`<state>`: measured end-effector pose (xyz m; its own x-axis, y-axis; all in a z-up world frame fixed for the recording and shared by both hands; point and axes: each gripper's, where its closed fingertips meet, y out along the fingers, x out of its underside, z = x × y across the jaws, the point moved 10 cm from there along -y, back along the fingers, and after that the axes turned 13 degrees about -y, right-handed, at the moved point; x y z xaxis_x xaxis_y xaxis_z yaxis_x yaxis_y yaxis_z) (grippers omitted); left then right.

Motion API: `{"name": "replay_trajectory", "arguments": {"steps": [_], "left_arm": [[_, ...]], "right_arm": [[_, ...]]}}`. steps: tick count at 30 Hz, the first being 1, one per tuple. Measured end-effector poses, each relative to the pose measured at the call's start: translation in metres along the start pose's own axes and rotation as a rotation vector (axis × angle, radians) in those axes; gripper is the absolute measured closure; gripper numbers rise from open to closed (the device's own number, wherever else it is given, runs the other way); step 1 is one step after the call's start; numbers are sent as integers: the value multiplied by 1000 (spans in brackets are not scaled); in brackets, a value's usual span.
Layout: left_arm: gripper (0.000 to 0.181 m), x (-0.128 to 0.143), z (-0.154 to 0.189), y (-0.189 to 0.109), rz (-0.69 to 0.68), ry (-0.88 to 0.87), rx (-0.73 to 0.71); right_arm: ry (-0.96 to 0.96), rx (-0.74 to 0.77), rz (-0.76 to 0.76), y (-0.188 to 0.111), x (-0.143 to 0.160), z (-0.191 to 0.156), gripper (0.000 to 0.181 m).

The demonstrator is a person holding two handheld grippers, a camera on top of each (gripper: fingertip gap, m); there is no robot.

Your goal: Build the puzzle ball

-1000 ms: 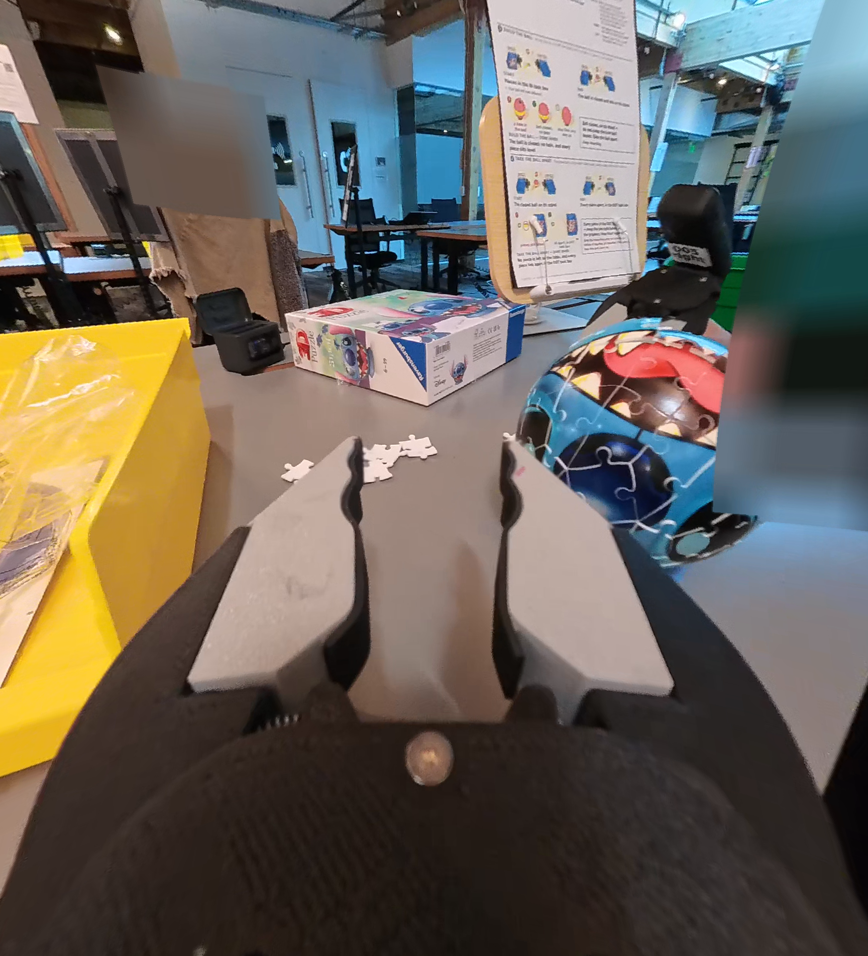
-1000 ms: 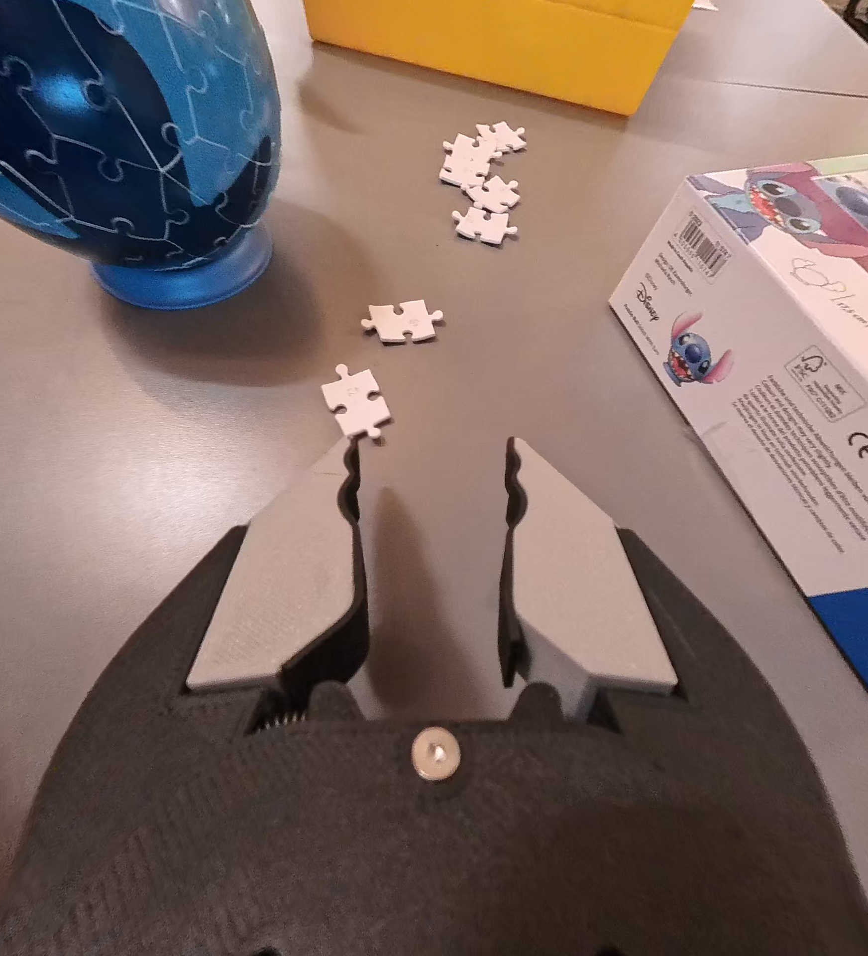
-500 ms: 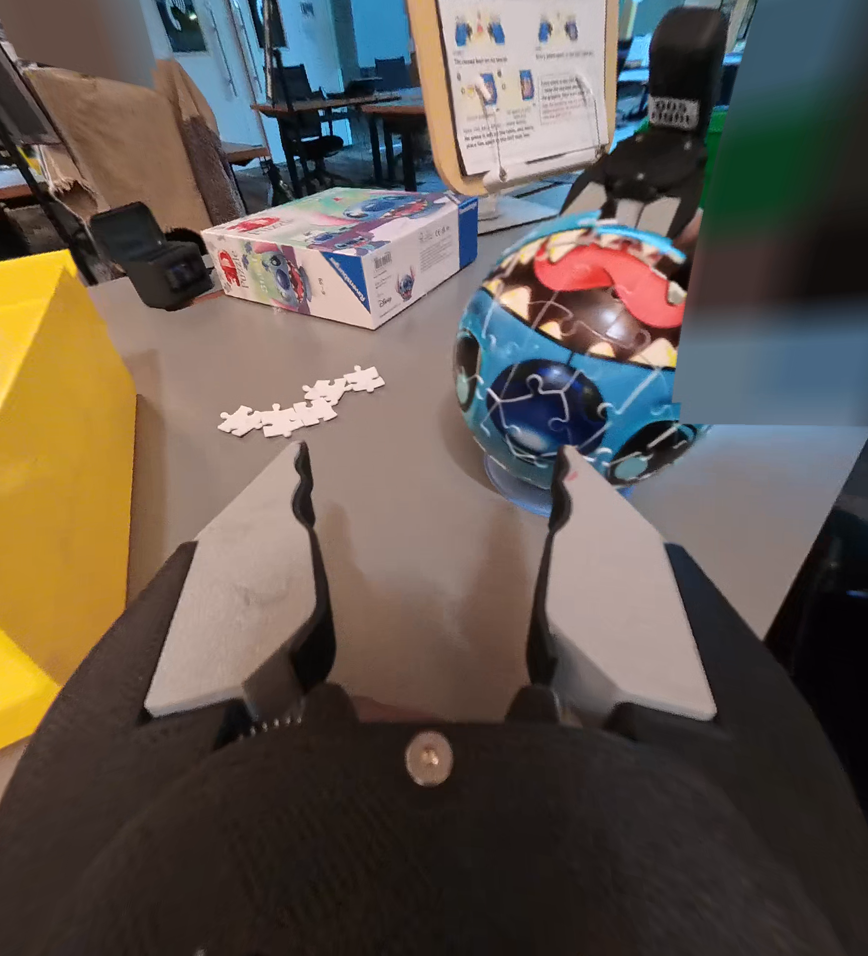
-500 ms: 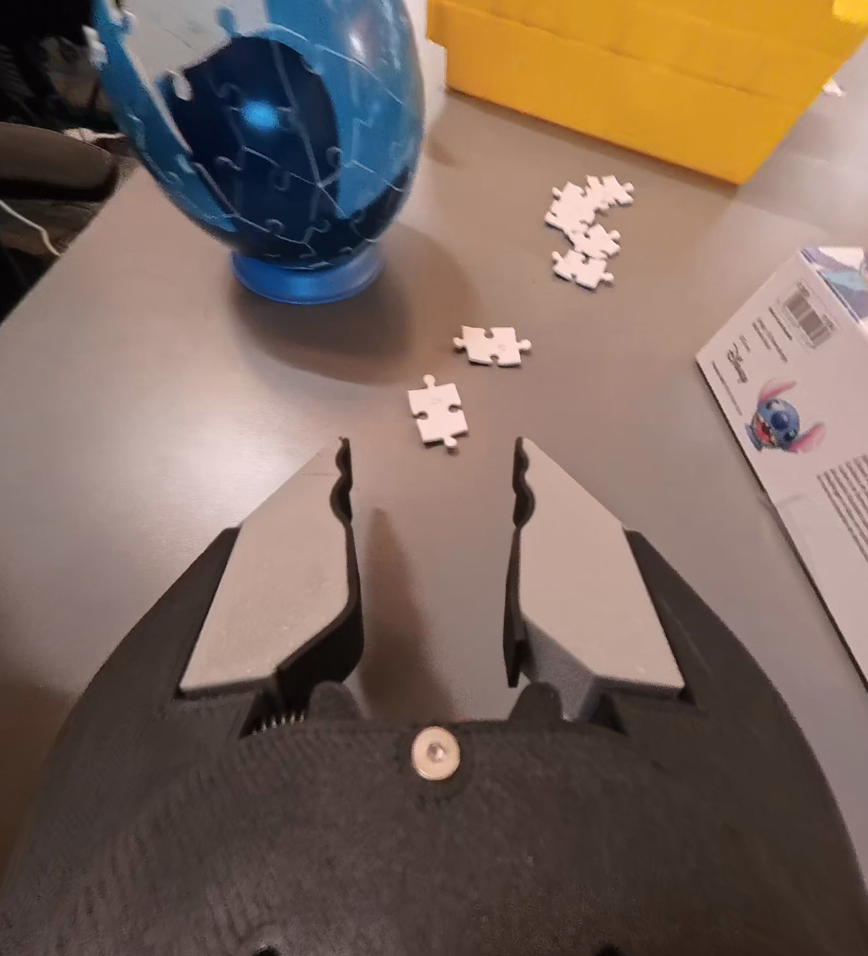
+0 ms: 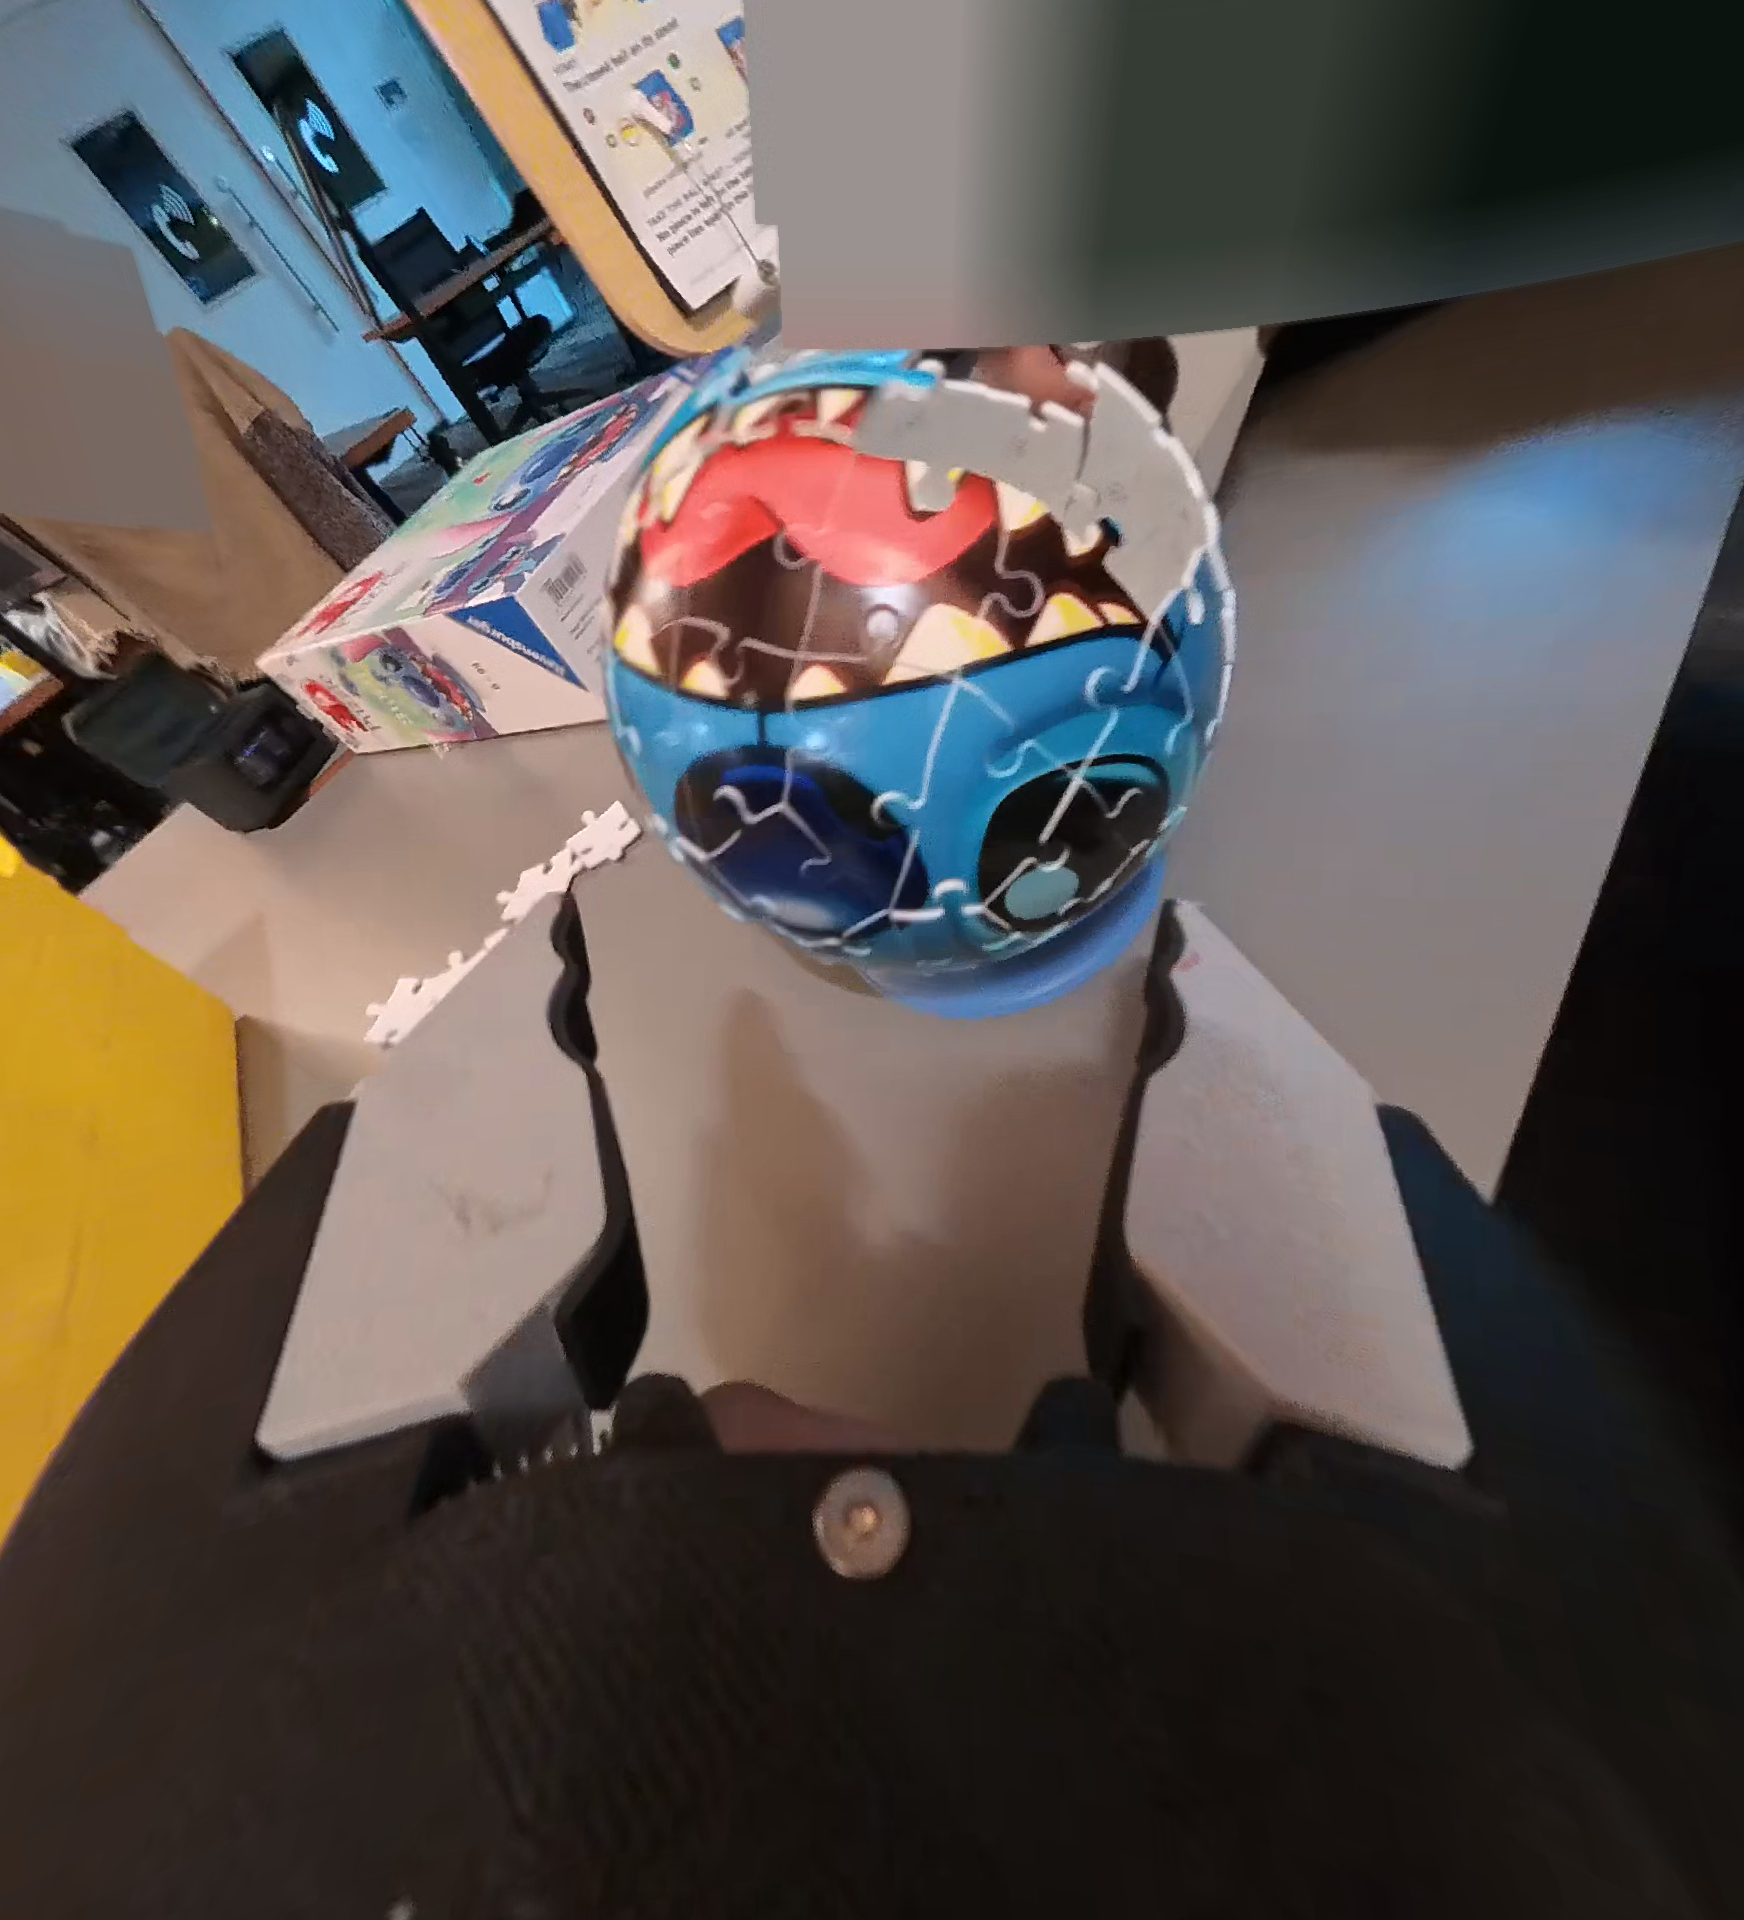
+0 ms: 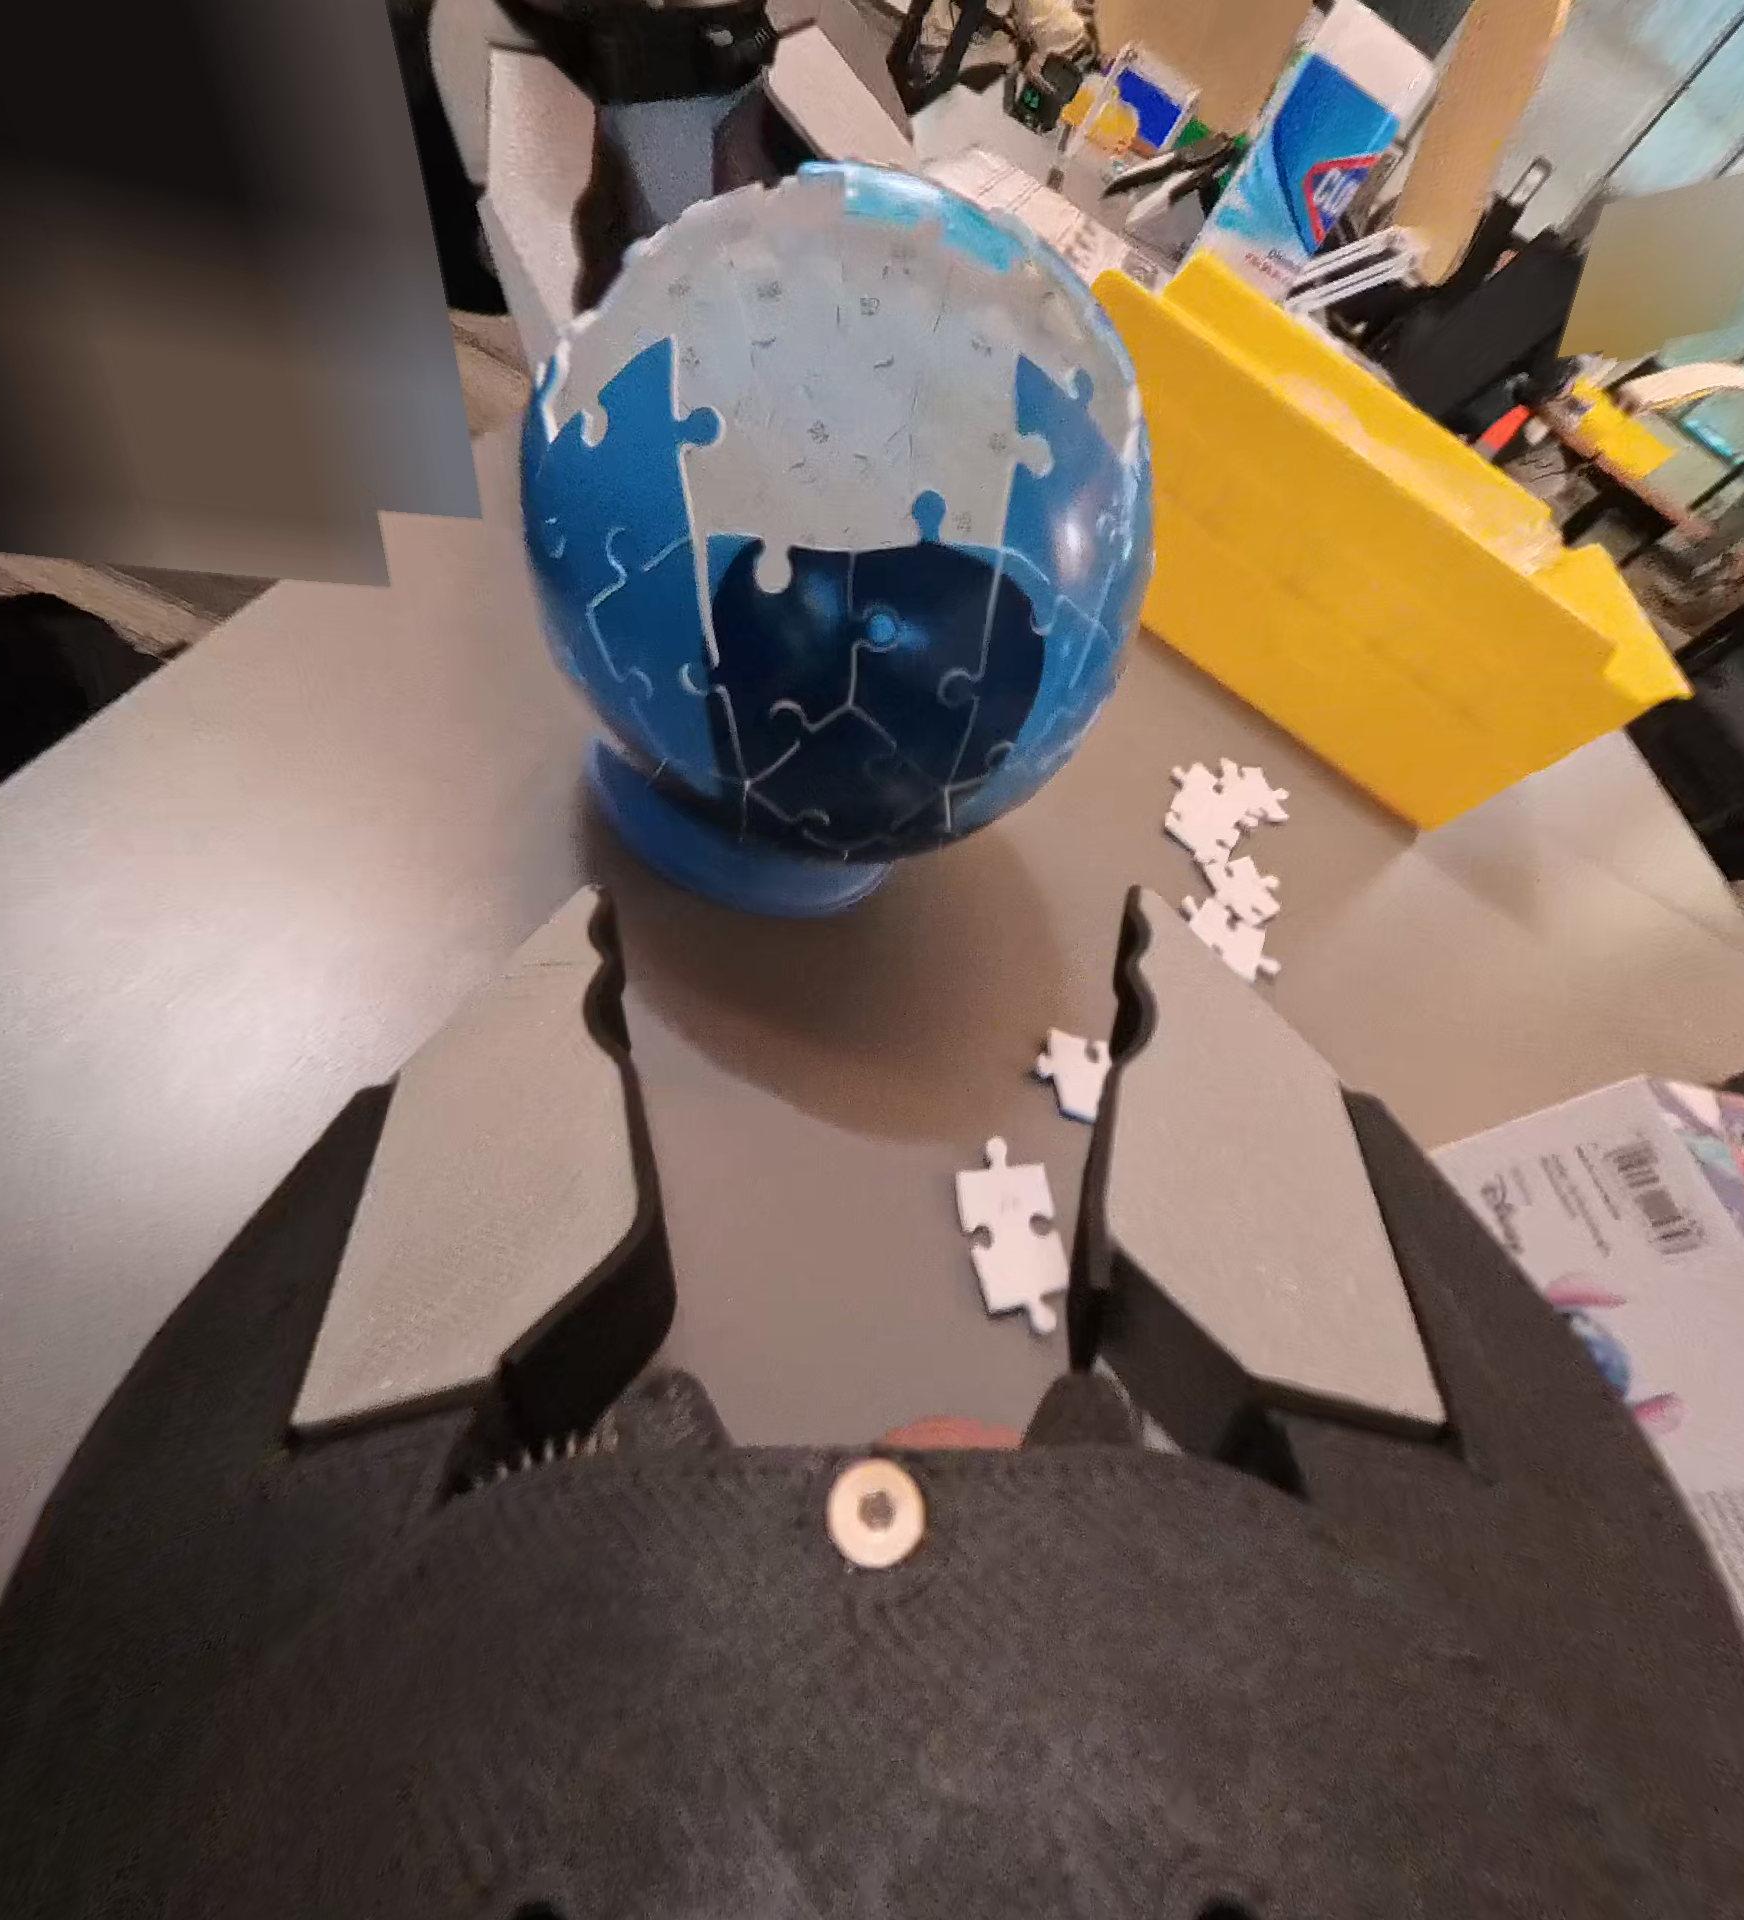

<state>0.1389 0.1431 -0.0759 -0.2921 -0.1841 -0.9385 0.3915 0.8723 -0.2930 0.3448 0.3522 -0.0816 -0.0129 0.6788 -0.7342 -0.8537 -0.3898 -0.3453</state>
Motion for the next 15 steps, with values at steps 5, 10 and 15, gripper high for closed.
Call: {"name": "replay_trajectory", "arguments": {"steps": [5, 10, 15], "left_arm": [[76, 1, 7, 19, -78, 110, -23], [83, 3, 10, 27, -106, 184, -88], [85, 2, 5, 27, -101, 145, -85]], "right_arm": [[-34, -37, -4, 22, -6, 0, 86], [-65, -62, -4, 37, -12, 0, 74], [-28, -47, -24, 44, -10, 7, 78]]}}
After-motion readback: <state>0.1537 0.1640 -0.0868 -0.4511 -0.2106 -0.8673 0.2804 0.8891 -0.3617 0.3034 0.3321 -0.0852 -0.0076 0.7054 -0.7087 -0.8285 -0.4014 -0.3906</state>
